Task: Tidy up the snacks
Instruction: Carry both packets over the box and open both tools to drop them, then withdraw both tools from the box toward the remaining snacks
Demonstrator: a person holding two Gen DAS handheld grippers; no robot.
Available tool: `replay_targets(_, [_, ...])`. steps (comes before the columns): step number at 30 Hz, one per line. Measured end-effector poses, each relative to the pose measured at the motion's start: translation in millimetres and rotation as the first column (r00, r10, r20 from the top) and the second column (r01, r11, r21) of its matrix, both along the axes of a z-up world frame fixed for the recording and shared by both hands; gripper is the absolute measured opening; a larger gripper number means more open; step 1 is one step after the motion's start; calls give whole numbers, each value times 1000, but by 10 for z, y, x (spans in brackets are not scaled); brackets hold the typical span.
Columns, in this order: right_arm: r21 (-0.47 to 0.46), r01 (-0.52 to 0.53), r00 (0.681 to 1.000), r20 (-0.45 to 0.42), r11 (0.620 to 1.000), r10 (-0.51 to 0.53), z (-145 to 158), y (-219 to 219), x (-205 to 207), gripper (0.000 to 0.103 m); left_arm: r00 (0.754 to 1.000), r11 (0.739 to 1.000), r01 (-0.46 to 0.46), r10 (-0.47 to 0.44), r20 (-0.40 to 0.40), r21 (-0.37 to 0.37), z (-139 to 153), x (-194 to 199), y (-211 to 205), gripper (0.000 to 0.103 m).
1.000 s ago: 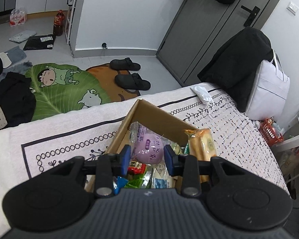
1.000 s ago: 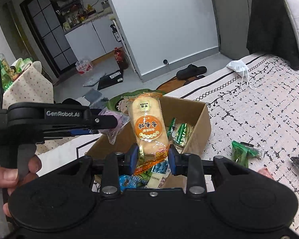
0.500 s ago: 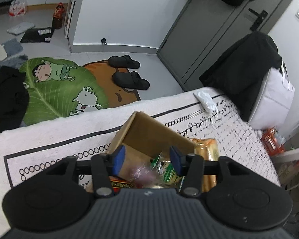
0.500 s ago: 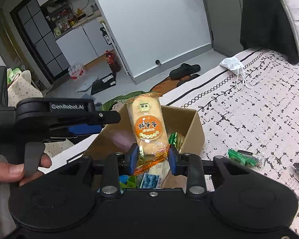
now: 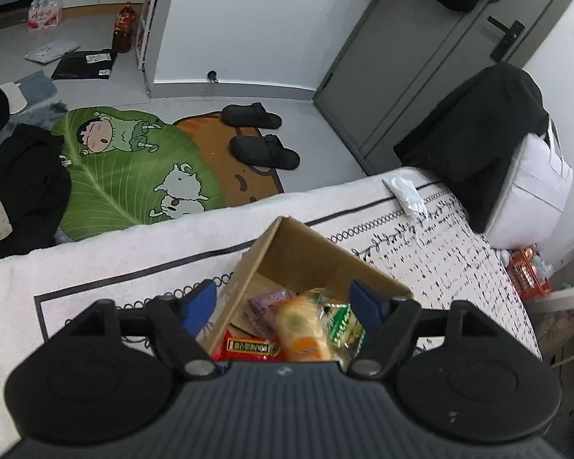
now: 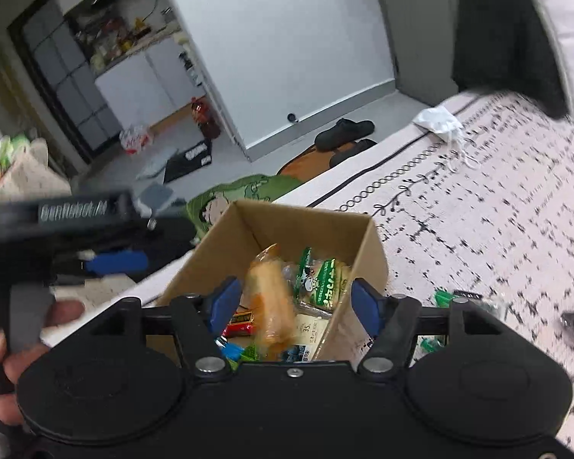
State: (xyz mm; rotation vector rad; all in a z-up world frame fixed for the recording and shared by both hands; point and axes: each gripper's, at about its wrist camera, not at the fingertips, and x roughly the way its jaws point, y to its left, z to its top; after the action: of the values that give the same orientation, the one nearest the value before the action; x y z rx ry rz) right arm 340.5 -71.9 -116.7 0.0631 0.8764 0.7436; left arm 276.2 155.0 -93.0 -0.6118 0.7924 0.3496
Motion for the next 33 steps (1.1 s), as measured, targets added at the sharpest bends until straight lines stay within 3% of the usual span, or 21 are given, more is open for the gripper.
replay_targets(5, [101, 60, 997, -52, 993, -55, 111, -289, 5, 83, 999, 998, 10, -12, -47, -57, 15, -81, -38, 87])
replay_targets(9, [163, 88, 993, -97, 983, -73, 163, -503, -19, 83, 999, 997, 35, -37, -28, -68, 97, -173, -113, 95])
replay_targets(16, [236, 141, 986, -124, 962, -114, 329, -842, -89, 95, 999, 998, 51, -51, 1, 23, 255, -308, -366, 103])
replay_targets(23, [192, 142, 988, -78, 971, -130, 492, -1064, -216, 99, 996, 996, 72, -74, 58, 47, 410, -402, -631, 103])
replay_targets(27, [184, 148, 988, -67, 972, -138, 534, -1192, -255, 99, 995, 996, 86, -87, 55, 12, 454, -400, -764, 103])
replay_targets(33, [63, 205, 979, 7, 977, -205, 609, -1337, -326, 103, 992, 993, 110, -113, 50, 52, 517, -428, -1025, 103])
